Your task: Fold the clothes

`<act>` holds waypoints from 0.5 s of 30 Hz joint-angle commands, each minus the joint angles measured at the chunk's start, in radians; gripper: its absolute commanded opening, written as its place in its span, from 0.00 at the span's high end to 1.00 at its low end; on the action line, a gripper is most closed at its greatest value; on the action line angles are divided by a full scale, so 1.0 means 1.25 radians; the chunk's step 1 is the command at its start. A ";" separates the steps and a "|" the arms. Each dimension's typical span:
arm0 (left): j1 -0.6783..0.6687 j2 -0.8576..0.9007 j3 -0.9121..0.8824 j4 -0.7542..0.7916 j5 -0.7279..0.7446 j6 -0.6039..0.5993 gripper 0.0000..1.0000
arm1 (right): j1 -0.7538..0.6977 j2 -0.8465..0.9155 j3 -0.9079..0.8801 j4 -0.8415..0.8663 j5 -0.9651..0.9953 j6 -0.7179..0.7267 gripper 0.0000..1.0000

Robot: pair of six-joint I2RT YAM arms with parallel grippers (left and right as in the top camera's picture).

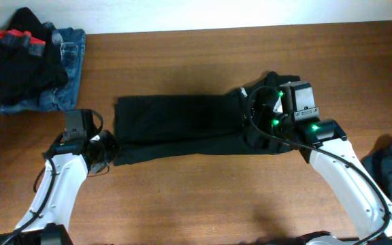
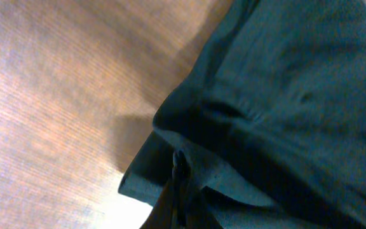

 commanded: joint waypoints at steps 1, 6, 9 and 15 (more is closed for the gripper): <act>0.003 -0.007 0.015 0.044 -0.024 0.013 0.99 | 0.005 0.006 0.006 0.000 0.017 -0.010 0.01; 0.003 -0.007 0.015 0.085 -0.025 0.026 0.99 | 0.005 0.006 0.006 0.000 0.020 -0.012 0.01; 0.003 -0.007 0.015 0.103 -0.052 0.040 0.99 | 0.005 0.006 0.006 0.000 0.020 -0.012 0.01; 0.003 -0.007 0.015 0.127 -0.122 0.046 0.99 | 0.005 0.006 0.006 0.000 0.020 -0.012 0.01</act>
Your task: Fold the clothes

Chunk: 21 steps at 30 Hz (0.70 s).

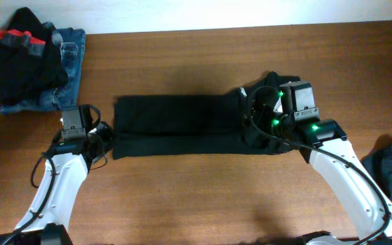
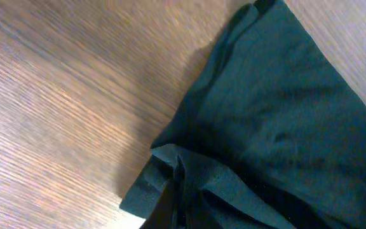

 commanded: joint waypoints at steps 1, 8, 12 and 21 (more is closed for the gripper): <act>0.003 -0.007 0.013 0.020 -0.068 0.031 0.99 | 0.005 0.006 0.006 0.000 0.009 -0.011 0.01; 0.002 -0.006 0.013 0.070 -0.071 0.045 0.99 | 0.005 0.006 0.006 0.000 0.009 -0.011 0.01; 0.001 -0.006 0.013 0.089 -0.071 0.045 0.99 | 0.005 0.006 0.006 0.000 0.009 -0.011 0.01; -0.034 -0.006 0.013 0.142 -0.071 0.045 0.99 | 0.005 0.021 0.006 0.001 0.009 -0.012 0.01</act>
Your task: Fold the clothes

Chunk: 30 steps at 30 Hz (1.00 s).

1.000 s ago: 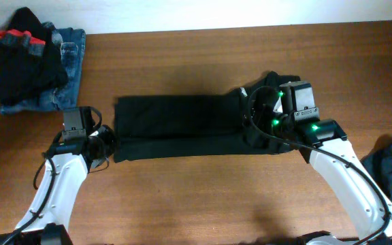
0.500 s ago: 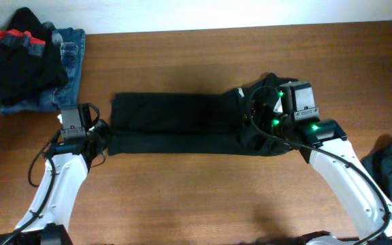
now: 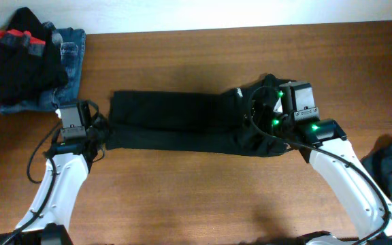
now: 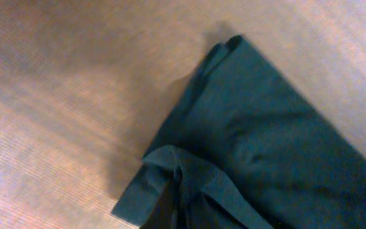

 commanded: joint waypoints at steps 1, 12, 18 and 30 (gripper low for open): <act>-0.031 -0.006 0.013 0.039 -0.016 0.016 0.99 | 0.005 0.022 0.006 0.000 0.008 -0.011 0.01; -0.071 0.058 0.013 0.112 -0.107 0.031 0.99 | 0.005 0.068 0.006 0.000 0.008 -0.011 0.01; -0.071 0.137 0.013 0.179 -0.109 0.032 0.86 | 0.005 0.070 0.006 0.000 0.008 -0.011 0.01; -0.071 0.157 0.013 0.158 -0.108 0.124 0.21 | 0.005 0.070 0.006 -0.001 0.004 -0.011 0.01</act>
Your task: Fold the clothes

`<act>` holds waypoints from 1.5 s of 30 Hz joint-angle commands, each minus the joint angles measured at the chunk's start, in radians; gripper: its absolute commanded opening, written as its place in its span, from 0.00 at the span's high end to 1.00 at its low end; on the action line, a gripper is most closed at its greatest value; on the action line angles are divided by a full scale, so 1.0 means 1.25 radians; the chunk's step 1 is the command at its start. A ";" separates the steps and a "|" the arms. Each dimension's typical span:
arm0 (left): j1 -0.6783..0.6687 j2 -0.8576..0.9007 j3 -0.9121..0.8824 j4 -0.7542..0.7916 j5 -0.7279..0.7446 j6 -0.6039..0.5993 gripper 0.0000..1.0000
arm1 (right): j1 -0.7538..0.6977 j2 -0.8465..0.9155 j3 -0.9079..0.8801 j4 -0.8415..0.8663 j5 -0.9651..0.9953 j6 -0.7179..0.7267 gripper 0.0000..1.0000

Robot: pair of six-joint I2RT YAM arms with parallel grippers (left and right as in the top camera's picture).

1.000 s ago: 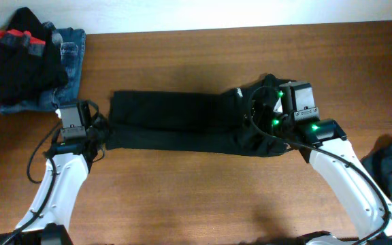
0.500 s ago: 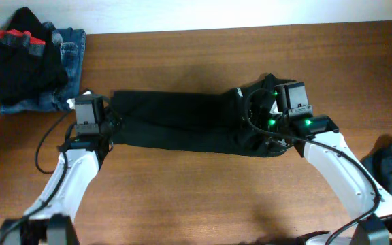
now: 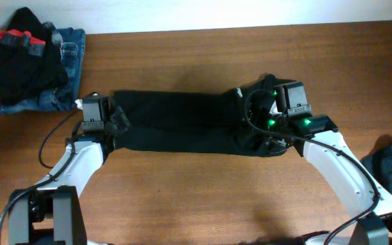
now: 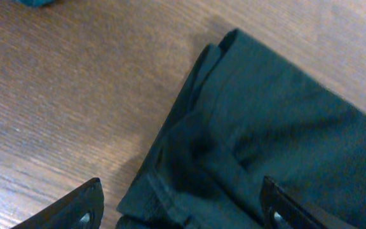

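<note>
A dark garment lies folded into a long band across the middle of the table. In the left wrist view its left end rests flat on the wood, layers stacked. My left gripper stands open at that end, its fingers spread wide to either side of the cloth's corner and holding nothing. My right gripper sits on the bunched right end of the garment; its jaws are hidden under the wrist.
A pile of black, red-trimmed clothes and blue jeans lies at the back left corner. Another dark garment sits at the right edge. A sliver of blue cloth shows at the left wrist view's top.
My left gripper has opened and let go of the garment's left corner, which now lies on the table. The gripper sits a little further right and back. The right arm has barely moved.
My left gripper was shut on the near left corner, with the lower layer skewed toward the front. Then it held the corner further back, the edges lining up. Then the band lay stretched and shifted left. Now the corner is released and the band lies flat.
</note>
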 commanded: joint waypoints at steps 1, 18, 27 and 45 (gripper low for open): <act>-0.001 0.001 0.013 -0.010 -0.011 0.036 0.21 | 0.005 0.004 0.006 0.001 0.000 -0.009 0.01; -0.003 -0.309 0.013 -0.178 -0.009 0.046 0.21 | 0.078 0.003 0.007 0.095 -0.229 -0.013 0.01; -0.003 -0.313 0.013 -0.266 -0.009 0.053 0.13 | 0.257 0.045 0.007 0.173 0.007 -0.018 0.01; -0.003 -0.308 0.012 -0.301 -0.009 0.053 0.04 | 0.242 0.277 0.317 -0.081 0.061 -0.605 0.01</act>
